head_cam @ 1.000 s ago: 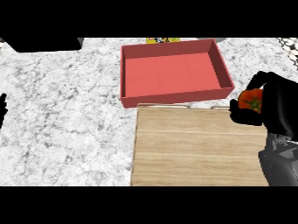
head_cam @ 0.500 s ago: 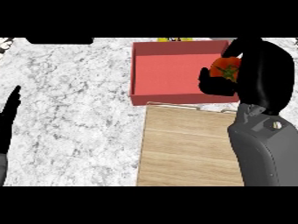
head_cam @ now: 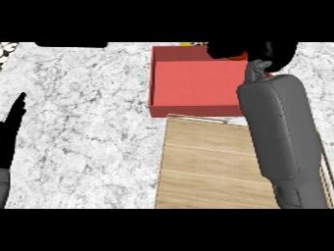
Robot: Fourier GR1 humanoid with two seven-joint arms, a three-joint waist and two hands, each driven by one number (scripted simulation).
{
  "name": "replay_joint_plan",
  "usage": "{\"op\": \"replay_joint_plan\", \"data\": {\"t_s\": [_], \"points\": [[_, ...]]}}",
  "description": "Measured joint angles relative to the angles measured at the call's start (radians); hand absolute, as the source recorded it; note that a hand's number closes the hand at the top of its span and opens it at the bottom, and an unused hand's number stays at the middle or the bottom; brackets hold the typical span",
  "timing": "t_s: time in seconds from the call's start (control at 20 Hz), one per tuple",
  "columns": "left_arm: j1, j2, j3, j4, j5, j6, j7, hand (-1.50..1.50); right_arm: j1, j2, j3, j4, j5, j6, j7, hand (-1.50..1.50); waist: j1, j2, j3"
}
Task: Pick the tomato from the tray and place it in the cardboard box
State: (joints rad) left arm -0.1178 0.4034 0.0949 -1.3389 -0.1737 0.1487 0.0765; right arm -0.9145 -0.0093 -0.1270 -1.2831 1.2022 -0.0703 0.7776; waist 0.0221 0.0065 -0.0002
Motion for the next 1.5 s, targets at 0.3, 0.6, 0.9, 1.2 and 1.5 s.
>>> {"op": "replay_joint_plan", "data": {"t_s": [0.3, 0.6, 0.9, 1.2, 1.5], "points": [[-0.026, 0.004, 0.008, 0.014, -0.003, -0.018, 0.002, 0.00, -0.147, -0.049, -0.106, 0.330, -0.061, -0.147, -0.089, 1.50, 0.009, 0.004, 0.000], [-0.014, -0.001, 0.004, -0.004, -0.007, -0.029, -0.007, 0.00, -0.241, -0.103, -0.172, 0.625, -0.061, -0.283, -0.136, 1.50, 0.029, 0.012, 0.000], [-0.030, -0.017, -0.005, 0.005, -0.019, -0.023, -0.015, 0.00, -0.269, -0.120, -0.275, 0.799, -0.135, -0.402, -0.176, -1.50, 0.043, 0.022, 0.001], [-0.041, -0.028, -0.010, 0.000, -0.028, -0.020, -0.003, 0.00, -0.294, -0.129, -0.329, 0.901, -0.189, -0.498, -0.284, -1.50, 0.047, 0.022, 0.001], [-0.052, -0.036, -0.011, 0.014, -0.039, -0.013, -0.004, 0.00, -0.310, -0.138, -0.362, 0.907, -0.228, -0.638, -0.404, -1.50, 0.044, 0.022, 0.003]]}}
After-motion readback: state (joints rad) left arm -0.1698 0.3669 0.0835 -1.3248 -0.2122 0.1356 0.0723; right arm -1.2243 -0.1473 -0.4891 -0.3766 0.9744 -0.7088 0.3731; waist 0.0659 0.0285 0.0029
